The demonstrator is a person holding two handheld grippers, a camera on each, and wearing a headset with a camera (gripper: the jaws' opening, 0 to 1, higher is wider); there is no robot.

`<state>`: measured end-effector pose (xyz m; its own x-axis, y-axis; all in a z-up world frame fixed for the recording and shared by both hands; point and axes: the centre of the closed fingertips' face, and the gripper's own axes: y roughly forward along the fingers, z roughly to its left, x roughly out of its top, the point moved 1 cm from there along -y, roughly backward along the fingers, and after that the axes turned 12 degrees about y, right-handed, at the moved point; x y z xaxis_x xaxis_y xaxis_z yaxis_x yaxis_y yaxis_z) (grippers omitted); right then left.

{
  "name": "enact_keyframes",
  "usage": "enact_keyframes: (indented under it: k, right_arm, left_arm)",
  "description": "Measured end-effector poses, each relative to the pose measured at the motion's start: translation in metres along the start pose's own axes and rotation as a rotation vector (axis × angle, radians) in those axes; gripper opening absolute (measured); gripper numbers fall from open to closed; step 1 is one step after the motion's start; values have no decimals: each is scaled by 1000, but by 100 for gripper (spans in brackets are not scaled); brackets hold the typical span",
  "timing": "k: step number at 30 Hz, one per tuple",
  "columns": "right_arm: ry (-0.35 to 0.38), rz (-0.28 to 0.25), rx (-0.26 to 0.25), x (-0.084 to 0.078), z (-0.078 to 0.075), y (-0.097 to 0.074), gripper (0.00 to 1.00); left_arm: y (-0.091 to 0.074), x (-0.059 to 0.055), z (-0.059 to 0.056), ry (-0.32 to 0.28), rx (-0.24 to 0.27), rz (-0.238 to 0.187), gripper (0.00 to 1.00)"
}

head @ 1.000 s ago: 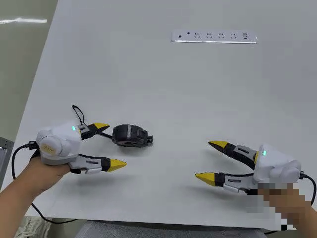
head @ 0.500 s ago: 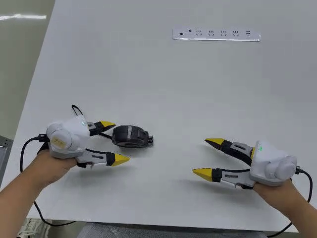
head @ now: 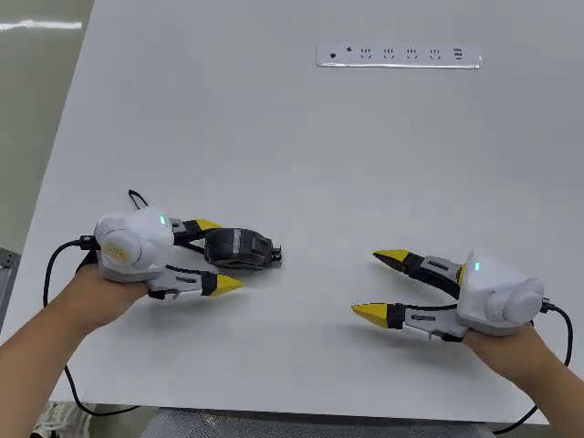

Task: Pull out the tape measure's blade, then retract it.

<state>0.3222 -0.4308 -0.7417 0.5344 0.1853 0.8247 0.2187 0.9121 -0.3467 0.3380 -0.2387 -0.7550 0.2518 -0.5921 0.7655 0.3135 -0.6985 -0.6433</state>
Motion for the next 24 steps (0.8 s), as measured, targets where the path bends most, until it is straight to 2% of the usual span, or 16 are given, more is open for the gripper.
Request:
enact_keyframes:
  k: [14, 24]
  right_arm:
    - [9, 7, 5, -3, 0, 3, 53]
    - [11, 11, 6, -4, -1, 3, 53]
  left_arm:
    - [5, 0, 4, -18, 5, 7, 36]
    - [6, 0, 5, -6, 4, 6, 35]
